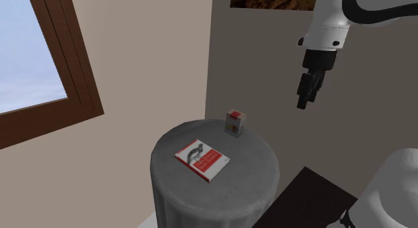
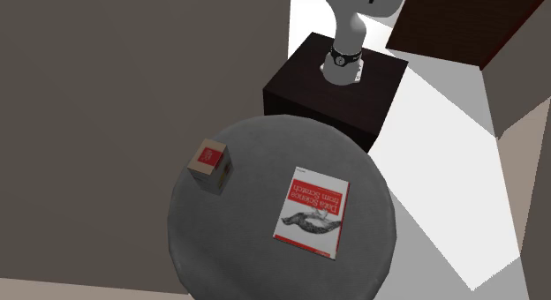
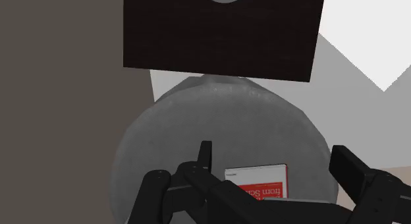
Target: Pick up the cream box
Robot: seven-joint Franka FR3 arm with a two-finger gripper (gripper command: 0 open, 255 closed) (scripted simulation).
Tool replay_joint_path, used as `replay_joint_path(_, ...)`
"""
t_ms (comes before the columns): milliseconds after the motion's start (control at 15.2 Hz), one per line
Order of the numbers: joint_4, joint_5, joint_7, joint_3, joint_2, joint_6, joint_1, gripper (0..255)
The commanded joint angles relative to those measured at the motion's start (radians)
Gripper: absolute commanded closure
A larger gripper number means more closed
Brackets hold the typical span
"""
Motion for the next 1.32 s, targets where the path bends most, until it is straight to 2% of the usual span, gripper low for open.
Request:
replay_joint_path(0, 0.000, 0.000, 0.000, 0.000, 0.000, 0.000, 0.000, 0)
replay_joint_path(594, 0.018, -0.056, -0.029, -0.031, 0.272, 0.232, -0.043, 0)
replay_joint_path(1254, 0.158, -0.104, -0.043, -0.067, 0.623, 0.422, -0.084, 0)
